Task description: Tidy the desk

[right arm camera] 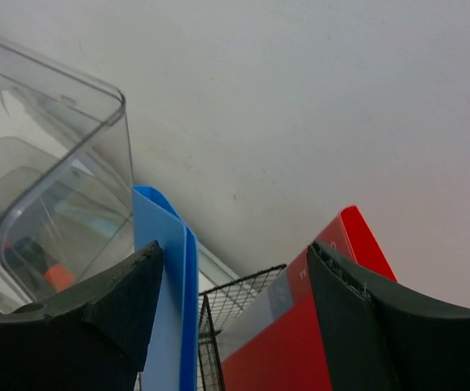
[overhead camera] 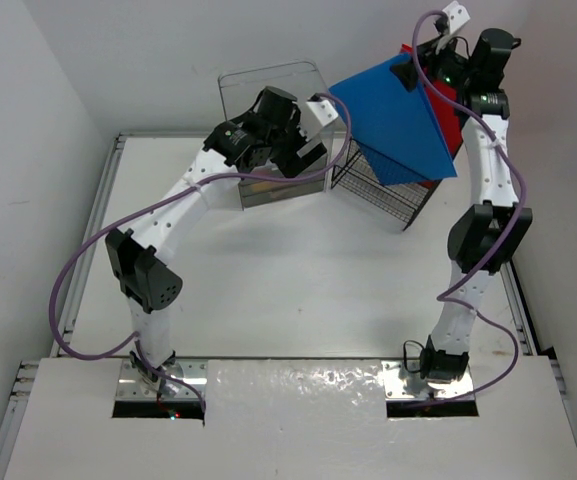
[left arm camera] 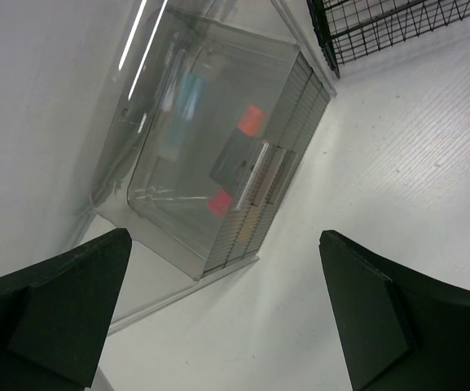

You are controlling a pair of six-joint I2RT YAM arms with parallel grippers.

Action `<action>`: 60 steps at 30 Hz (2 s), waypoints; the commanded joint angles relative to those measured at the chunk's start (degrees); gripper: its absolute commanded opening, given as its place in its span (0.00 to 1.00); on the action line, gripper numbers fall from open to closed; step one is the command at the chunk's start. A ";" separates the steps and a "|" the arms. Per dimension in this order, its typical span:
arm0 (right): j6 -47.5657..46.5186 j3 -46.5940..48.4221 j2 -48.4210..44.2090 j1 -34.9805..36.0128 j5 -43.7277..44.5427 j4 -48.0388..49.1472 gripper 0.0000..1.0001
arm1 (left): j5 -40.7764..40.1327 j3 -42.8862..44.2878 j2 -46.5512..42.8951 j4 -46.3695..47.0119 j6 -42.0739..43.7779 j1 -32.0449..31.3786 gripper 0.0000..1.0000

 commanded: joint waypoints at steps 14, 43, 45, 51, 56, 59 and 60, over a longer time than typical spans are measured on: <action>-7.46 -3.25 -0.32 2.94 4.77 -6.51 0.09 | 0.65 -2.37 -2.12 1.47 0.77 0.76 1.00; 35.51 -39.22 -12.12 -3.65 11.36 88.67 0.00 | 1.53 -6.95 -5.55 1.56 0.50 2.43 1.00; 36.75 -37.73 -10.71 -3.74 11.80 88.16 0.00 | 1.18 -6.95 -5.37 1.39 0.15 2.52 1.00; 37.63 -38.94 -11.23 -3.92 8.29 88.33 0.00 | 1.61 -6.51 -4.58 1.82 -0.46 2.61 1.00; 37.63 -38.42 -12.64 -4.44 6.44 87.72 0.00 | 1.88 -3.27 -2.73 2.70 0.15 2.61 1.00; 37.45 -37.11 -13.69 -4.45 6.35 87.72 0.00 | 1.88 -2.38 -2.56 4.89 0.15 2.52 1.00; 37.63 -36.93 -13.87 -4.53 6.27 87.72 0.00 | 1.88 -2.29 -2.64 6.73 0.07 2.52 1.00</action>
